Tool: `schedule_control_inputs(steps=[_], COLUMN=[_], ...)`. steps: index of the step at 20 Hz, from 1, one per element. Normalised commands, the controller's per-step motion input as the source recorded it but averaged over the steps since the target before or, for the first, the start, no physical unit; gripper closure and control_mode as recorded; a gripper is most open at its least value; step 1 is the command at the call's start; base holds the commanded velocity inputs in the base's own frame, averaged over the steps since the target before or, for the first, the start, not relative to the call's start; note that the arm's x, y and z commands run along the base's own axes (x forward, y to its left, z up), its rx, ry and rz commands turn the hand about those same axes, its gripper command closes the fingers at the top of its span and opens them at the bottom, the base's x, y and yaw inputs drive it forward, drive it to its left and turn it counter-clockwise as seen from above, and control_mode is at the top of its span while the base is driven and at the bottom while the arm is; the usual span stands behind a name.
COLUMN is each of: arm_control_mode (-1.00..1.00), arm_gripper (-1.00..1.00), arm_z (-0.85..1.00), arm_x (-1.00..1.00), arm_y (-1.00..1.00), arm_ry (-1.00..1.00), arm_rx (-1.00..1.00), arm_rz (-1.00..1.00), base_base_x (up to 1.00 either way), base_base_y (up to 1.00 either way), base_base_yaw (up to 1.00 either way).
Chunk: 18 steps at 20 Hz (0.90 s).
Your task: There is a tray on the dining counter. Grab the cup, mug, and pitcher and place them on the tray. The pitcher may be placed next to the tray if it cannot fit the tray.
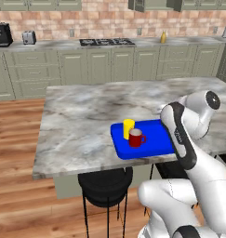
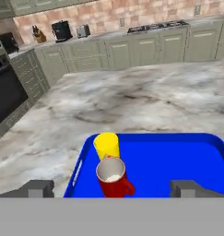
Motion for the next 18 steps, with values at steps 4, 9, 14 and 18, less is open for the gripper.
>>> schedule_control_inputs(steps=[4,9,14,18], arm_control_mode=[-1.00,-1.00,-1.00,-1.00], arm_gripper=[-1.00,-1.00,-1.00,-1.00], arm_z=[0.60,0.54,0.57,0.38], arm_x=[-0.39,-0.45,-0.53,-0.83], arm_y=[0.01,0.00,0.01,0.00], arm_ry=[0.08,0.01,0.00,0.00], arm_rx=[-0.07,-0.10,-0.13,-0.07], arm_rz=[-0.29,-0.23,-0.05,0.11], base_base_x=[0.00,0.00,0.00,0.00], base_base_y=[0.00,0.00,0.00,0.00], base_base_yaw=[0.00,0.00,0.00,0.00])
